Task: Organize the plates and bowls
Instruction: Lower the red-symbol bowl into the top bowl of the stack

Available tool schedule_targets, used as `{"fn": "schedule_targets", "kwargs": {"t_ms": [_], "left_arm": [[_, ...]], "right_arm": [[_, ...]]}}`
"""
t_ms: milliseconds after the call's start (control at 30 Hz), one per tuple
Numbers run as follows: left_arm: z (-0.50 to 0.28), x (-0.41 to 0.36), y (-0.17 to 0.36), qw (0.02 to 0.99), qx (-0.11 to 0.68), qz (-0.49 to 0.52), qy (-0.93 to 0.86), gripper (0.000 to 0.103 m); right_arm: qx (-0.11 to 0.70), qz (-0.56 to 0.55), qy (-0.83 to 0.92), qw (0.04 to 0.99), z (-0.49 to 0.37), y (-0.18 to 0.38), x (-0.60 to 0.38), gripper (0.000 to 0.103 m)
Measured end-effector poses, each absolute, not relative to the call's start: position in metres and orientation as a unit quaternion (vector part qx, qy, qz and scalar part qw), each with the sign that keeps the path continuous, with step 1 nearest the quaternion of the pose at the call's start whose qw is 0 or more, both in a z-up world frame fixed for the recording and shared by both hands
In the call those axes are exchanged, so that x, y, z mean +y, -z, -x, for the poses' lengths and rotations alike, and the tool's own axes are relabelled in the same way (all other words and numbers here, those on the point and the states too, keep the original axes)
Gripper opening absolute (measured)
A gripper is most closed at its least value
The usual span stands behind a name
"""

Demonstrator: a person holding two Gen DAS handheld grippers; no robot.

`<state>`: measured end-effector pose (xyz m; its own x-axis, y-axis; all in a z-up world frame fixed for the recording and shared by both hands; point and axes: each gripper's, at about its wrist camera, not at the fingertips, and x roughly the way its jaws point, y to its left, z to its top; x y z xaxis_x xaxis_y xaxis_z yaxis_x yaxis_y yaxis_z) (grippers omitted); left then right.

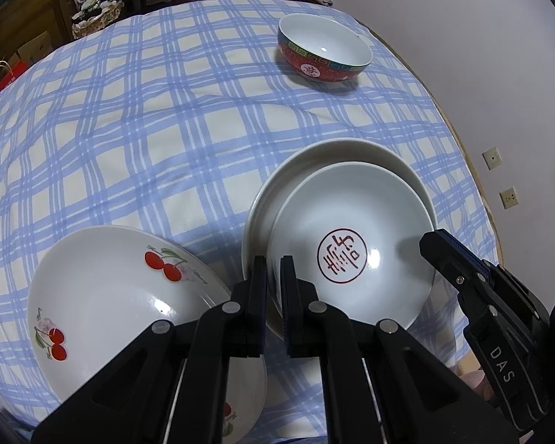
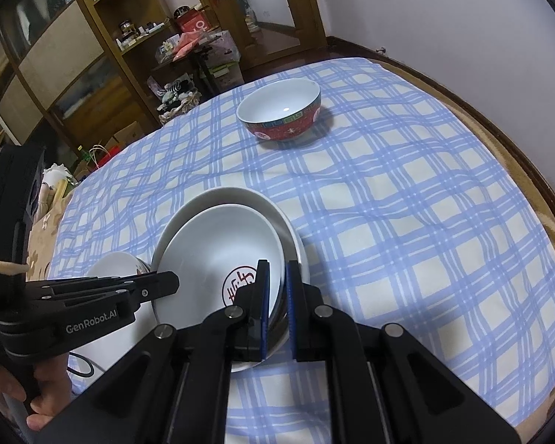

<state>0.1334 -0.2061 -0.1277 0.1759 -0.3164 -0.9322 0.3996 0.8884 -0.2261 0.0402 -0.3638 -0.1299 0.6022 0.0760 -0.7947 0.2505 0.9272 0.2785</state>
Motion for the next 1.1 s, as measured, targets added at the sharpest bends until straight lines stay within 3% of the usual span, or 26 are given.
{"fn": "schedule_targets", "kwargs": {"t_ms": [1100], "left_arm": [[-0.1432, -0.2132, 0.1329, 0.751, 0.616, -0.050, 0.233, 0.012]], "right_arm": [[0.443, -0.178, 0.052, 0.877, -0.0452, 0.1298, -0.3684, 0.009]]}}
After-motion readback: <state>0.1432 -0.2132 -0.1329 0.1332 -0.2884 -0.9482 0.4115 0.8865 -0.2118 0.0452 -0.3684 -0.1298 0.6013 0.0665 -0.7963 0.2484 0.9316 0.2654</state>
